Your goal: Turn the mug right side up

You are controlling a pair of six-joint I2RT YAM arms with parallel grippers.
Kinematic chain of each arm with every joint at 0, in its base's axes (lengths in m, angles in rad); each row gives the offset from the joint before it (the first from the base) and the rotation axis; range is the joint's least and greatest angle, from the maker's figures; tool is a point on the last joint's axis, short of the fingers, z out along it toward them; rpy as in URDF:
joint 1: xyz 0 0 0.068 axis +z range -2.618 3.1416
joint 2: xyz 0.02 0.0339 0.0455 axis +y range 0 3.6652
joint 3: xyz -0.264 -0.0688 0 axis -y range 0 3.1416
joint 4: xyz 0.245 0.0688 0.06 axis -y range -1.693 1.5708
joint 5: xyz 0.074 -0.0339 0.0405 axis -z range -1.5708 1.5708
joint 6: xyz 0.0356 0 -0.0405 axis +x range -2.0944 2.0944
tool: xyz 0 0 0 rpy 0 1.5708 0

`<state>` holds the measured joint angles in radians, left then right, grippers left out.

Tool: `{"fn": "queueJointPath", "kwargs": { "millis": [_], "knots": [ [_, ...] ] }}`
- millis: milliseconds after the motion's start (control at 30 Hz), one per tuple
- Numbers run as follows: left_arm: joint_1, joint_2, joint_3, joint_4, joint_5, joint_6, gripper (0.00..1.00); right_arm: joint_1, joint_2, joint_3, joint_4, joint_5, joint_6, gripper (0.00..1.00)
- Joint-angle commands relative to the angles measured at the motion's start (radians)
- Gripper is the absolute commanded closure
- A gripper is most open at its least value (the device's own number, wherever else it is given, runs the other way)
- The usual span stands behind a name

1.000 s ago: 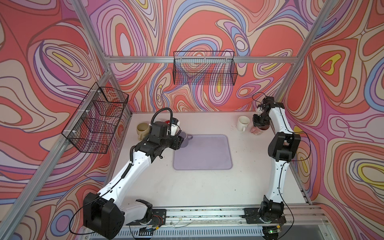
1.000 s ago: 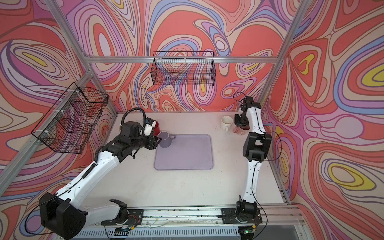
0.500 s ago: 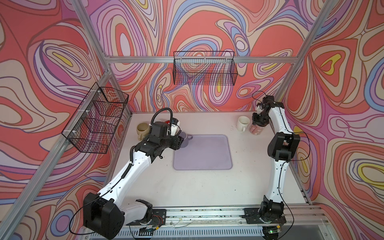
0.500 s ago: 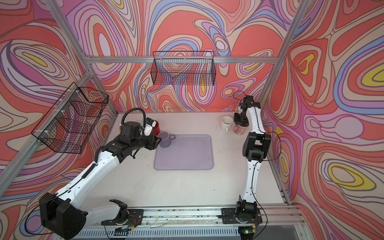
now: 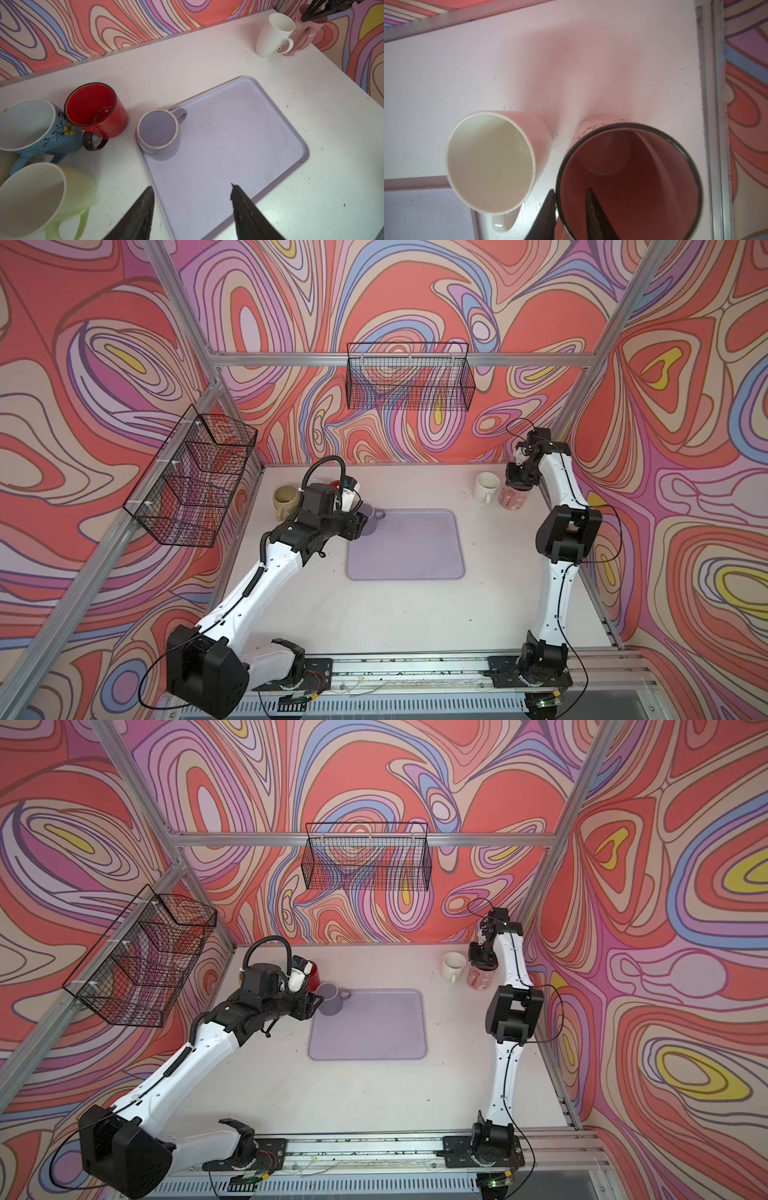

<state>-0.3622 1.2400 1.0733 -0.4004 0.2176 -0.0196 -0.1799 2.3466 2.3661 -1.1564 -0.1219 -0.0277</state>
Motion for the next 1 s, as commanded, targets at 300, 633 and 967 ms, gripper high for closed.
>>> {"fn": "queueJointPath", "kwargs": {
  "millis": [300, 633, 967],
  "knots": [
    [0.005, 0.053, 0.013, -0.027, -0.098, -0.152, 0.51, 0.270, -0.403, -0.342, 0.294, 0.074, -0.021, 0.78],
    [0.007, 0.144, -0.154, 0.130, -0.159, -0.406, 0.82, 0.546, -0.250, -0.457, 0.532, -0.106, 0.086, 0.83],
    [0.009, 0.258, -0.142, 0.256, -0.226, -0.451, 0.86, 0.669, 0.026, -0.300, 0.645, -0.187, 0.201, 0.83]
  ]
}}
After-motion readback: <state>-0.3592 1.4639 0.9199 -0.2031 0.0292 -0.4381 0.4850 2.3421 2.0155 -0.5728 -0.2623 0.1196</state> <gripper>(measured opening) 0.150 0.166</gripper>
